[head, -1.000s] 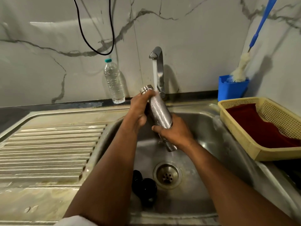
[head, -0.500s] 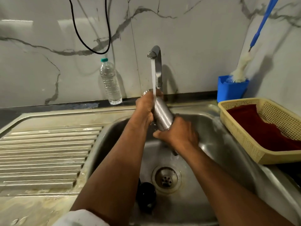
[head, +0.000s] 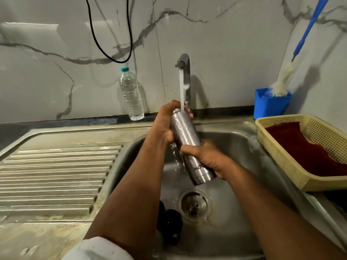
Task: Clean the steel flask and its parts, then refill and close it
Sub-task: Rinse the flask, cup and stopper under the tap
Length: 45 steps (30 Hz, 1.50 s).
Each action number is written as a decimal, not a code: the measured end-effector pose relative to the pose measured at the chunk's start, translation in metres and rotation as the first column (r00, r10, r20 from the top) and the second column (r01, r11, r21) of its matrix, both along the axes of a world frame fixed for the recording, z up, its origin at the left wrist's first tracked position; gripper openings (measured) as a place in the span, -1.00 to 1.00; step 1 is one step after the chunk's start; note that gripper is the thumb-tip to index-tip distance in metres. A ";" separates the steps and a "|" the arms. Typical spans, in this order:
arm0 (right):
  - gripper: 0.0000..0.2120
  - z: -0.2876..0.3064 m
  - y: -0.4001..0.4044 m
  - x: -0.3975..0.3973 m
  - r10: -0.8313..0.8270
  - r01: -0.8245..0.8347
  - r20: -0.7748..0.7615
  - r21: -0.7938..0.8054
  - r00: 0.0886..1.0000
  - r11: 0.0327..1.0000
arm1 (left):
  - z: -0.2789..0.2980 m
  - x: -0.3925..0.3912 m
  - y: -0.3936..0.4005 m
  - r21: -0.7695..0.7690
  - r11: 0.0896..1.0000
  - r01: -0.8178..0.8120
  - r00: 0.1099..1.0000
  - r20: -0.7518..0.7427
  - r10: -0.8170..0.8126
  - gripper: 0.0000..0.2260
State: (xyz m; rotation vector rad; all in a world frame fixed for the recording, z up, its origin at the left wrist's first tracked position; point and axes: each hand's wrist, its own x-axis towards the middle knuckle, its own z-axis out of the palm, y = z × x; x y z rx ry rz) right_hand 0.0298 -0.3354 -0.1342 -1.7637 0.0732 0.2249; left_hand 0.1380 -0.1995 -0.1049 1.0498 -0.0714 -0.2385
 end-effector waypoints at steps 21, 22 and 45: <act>-0.37 -0.002 0.000 0.003 -0.088 0.153 0.159 -0.463 0.983 0.873 | -0.013 -0.009 0.006 -0.063 0.989 0.136 0.990 -0.030 -0.139 -0.84; -0.33 0.000 0.003 0.001 -0.116 0.236 0.228 -0.615 0.967 0.753 | -0.013 -0.009 0.002 -0.002 0.997 0.072 0.995 -0.071 -0.072 -0.87; -0.23 0.018 0.011 -0.007 -0.046 0.386 0.413 -0.799 0.910 0.462 | 0.016 0.004 -0.012 0.262 0.888 -0.377 0.901 -0.118 0.417 -0.65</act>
